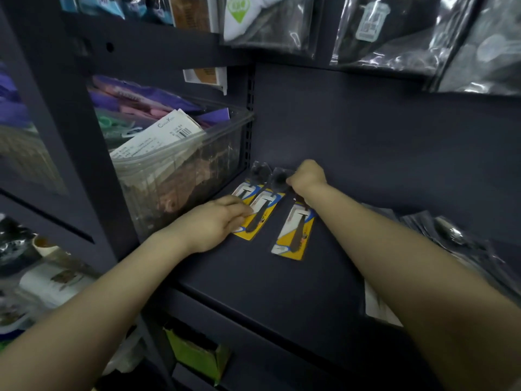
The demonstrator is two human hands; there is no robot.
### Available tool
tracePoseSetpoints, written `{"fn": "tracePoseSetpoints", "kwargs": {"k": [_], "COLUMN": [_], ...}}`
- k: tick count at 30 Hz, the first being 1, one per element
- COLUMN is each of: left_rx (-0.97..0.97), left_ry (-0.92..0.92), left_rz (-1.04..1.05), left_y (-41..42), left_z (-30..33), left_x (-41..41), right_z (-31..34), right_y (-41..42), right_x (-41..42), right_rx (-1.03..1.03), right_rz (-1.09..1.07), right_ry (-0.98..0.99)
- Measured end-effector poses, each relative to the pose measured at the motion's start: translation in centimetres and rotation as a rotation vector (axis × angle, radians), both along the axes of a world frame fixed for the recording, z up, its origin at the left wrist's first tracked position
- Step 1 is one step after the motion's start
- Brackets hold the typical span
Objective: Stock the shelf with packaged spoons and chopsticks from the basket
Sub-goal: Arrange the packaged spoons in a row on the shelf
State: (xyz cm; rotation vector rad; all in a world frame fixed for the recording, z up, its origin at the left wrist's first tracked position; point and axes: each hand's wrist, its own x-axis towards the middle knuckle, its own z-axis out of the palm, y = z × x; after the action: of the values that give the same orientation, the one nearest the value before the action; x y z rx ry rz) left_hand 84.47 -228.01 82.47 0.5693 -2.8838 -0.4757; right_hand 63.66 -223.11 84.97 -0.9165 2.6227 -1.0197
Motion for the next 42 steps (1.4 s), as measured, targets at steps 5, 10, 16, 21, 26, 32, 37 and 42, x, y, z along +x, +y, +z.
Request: {"fn": "tracePoseSetpoints", "kwargs": {"k": [5,10,16,21,26,32,37,42], "left_rx": [0.037,0.005,-0.010,-0.020,0.057,0.113,0.045,0.010], "left_ry": [0.033,0.005,0.084,-0.051,-0.030,-0.029,-0.167,-0.160], "left_rz": [0.083,0.109,0.067,0.015,0.003,0.018,0.016,0.008], "left_y": [-0.9,-1.2,0.2,0.5,0.4,1.0,1.0,0.6], "left_z": [0.2,0.8,0.6,-0.5,0.0,0.0,-0.2,-0.1], "left_x": [-0.4,-0.7,-0.9,-1.1,-1.3,-1.5,-1.2,-1.7], "right_z": [0.2,-0.2,1.9,0.8,0.8,0.0,1.1,4.7], "right_y": [-1.7,-2.0,2.5,4.4,2.7,1.1,2.2,9.1], "right_x": [-0.9,-1.2,-3.7,-3.7,-3.3,-2.1,-3.2,-3.2], "right_rx": [-0.177,-0.053,0.202,0.289,-0.159,-0.201,-0.112,0.121], "right_rz": [0.006,0.023,0.042,0.155,0.060,-0.033,0.012,0.416], "right_ry": [-0.256,-0.003,0.386,0.104,-0.485,-0.430,-0.363,-0.038]}}
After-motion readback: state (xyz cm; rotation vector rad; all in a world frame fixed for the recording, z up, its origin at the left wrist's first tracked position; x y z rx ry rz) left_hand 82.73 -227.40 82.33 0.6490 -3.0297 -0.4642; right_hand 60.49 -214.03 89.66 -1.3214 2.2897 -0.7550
